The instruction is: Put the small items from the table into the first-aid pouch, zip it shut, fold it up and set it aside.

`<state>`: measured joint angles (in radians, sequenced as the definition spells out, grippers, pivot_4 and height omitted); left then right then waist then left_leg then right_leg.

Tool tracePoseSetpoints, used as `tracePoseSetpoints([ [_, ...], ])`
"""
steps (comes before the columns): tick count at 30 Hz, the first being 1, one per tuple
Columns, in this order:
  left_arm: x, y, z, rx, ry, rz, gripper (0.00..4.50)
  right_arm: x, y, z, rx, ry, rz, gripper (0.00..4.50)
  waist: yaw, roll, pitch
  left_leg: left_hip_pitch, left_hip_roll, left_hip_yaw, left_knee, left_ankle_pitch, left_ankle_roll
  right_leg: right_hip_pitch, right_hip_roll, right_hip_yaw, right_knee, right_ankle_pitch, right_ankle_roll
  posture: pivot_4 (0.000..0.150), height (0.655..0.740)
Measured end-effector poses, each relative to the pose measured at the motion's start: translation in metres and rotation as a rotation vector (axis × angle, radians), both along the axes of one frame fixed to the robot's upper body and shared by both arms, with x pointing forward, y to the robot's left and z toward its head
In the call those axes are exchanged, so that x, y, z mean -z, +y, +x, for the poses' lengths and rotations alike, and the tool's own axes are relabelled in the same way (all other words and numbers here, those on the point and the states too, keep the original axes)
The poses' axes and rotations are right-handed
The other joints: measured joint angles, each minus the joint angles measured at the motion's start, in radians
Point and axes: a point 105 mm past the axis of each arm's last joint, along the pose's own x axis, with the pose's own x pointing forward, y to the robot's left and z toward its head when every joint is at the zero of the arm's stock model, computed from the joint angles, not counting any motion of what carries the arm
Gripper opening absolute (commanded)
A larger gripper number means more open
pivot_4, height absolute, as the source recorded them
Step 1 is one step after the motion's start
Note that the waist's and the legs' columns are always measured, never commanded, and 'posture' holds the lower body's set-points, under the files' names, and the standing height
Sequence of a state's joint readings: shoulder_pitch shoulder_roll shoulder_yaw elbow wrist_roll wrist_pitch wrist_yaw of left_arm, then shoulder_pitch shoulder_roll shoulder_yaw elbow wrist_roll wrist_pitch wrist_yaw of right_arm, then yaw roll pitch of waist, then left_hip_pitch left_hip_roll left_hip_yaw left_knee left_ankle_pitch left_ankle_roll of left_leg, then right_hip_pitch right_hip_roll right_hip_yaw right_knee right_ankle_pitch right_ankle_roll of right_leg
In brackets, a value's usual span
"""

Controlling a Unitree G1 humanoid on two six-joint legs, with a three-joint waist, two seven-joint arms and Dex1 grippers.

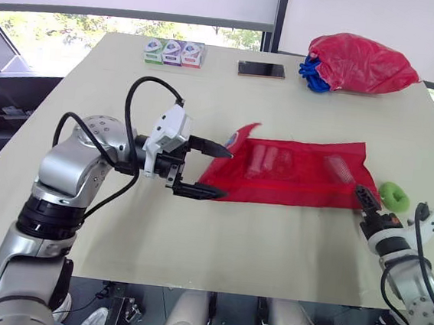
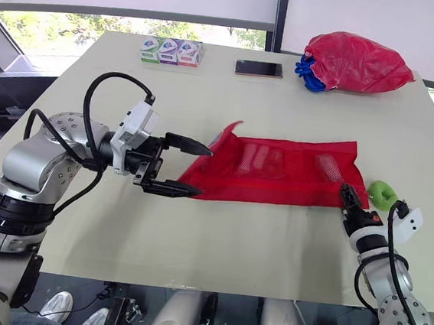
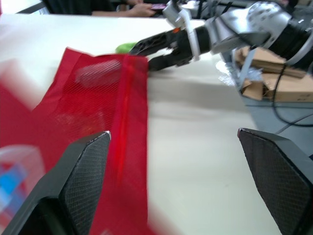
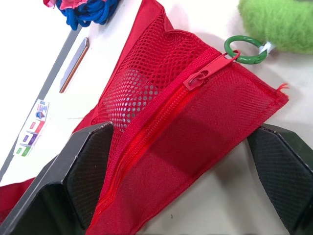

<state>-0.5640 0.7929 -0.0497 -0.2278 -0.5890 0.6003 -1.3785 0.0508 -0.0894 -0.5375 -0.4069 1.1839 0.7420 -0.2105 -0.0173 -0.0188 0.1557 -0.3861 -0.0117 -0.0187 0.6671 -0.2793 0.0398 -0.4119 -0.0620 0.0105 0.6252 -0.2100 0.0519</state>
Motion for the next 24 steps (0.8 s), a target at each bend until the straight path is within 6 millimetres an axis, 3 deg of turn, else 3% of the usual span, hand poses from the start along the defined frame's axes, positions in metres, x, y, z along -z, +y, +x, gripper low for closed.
tracePoseSetpoints([
  [7, -0.008, -0.002, -0.010, 0.029, -0.002, 0.015, 4.44, 0.001, -0.001, 0.002, 0.004, 0.000, 0.006, 4.50, 0.000, 0.000, 0.000, 0.001, 0.000, 0.001, 0.000, 0.000, 0.000, 0.000, 0.001, 0.001, 0.000, 0.000, 0.001, 0.150, 0.7400],
  [19, -0.005, -0.001, -0.004, -0.017, -0.026, 0.025, 4.44, -0.001, 0.004, 0.009, 0.016, -0.031, 0.067, 4.50, 0.000, 0.000, 0.000, 0.002, 0.003, 0.003, 0.000, 0.000, 0.000, 0.000, 0.005, 0.006, 0.000, -0.002, 0.003, 0.150, 0.7400],
  [22, -0.006, -0.004, -0.001, -0.026, -0.033, 0.007, 4.50, 0.000, 0.006, 0.011, 0.012, -0.045, 0.065, 3.73, 0.000, 0.000, 0.000, 0.002, 0.003, 0.004, 0.000, 0.000, 0.000, 0.000, 0.007, 0.009, 0.000, -0.002, 0.003, 0.150, 0.7400],
  [24, -0.008, -0.005, 0.002, -0.036, -0.039, -0.005, 4.50, 0.004, 0.009, 0.013, 0.003, -0.043, 0.048, 2.97, 0.000, 0.000, 0.000, 0.002, 0.004, 0.004, 0.000, 0.000, 0.000, 0.000, 0.008, 0.010, 0.000, -0.002, 0.003, 0.150, 0.7400],
])
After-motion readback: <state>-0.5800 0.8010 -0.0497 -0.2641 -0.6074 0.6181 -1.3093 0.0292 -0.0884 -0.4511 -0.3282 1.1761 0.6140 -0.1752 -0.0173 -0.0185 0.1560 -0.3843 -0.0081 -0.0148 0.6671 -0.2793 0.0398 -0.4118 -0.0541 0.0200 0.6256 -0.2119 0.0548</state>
